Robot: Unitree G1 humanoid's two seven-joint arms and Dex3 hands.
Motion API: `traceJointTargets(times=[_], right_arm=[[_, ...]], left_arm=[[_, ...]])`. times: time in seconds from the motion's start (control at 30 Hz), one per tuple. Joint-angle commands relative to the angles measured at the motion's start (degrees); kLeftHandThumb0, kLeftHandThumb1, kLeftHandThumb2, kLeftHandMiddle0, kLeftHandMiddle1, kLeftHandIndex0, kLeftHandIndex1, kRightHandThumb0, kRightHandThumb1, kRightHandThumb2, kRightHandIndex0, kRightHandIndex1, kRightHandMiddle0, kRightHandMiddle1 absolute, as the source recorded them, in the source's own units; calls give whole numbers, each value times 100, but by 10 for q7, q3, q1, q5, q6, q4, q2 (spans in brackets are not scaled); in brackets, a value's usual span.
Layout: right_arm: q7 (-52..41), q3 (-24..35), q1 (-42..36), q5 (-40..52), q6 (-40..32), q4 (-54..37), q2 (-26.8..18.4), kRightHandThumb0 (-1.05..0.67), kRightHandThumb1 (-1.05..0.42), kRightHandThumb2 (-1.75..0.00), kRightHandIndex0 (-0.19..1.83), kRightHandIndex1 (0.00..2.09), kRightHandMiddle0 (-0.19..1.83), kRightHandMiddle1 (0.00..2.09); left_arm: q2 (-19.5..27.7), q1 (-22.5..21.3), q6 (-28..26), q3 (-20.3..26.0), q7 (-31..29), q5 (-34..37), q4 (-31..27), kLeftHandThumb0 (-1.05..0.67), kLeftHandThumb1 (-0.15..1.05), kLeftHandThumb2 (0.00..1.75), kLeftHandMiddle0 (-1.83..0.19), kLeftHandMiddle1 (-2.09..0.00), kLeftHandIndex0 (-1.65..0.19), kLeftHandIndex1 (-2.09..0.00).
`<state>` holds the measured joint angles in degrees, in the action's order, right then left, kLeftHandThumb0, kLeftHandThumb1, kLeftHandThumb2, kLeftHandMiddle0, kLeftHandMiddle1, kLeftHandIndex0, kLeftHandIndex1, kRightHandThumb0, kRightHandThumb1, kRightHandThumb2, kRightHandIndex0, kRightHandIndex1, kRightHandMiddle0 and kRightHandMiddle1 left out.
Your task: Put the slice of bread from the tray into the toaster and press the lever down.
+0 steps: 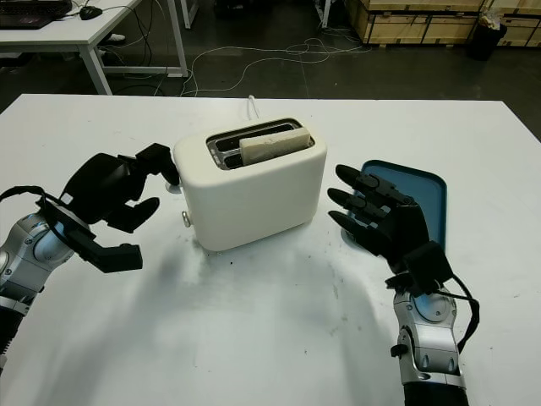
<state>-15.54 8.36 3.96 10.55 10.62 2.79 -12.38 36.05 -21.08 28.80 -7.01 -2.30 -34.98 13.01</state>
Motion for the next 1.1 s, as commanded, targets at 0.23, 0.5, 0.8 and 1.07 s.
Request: traceJointTargets(times=[0.23,0.5,0.8,1.07], right_arm=[[-8,4,5,7,5,5,1,-62,-79,0,84,5,78,0],[-14,9,4,9,8,9,-3,-62,-80,0,85,5,78,0],[-24,22,3,17,6,6,-5,-60,-80,0,84,4,77,0],[-35,26,5,21,15,13,-8,-57,-80,0,84,4,76,0]], left_arm=[[-3,-5,-3,-12,9,-5,9,-67,44,175,-86,-175,-3,-175],[-18,-9,-5,-27,20,-6,57,-68,45,175,-95,-175,-12,-175],[-63,-8,-31,-68,44,-13,130,-58,35,175,-104,-175,-20,-175],[-110,-8,-30,-118,65,-13,206,-63,29,175,-92,-175,-32,-175]])
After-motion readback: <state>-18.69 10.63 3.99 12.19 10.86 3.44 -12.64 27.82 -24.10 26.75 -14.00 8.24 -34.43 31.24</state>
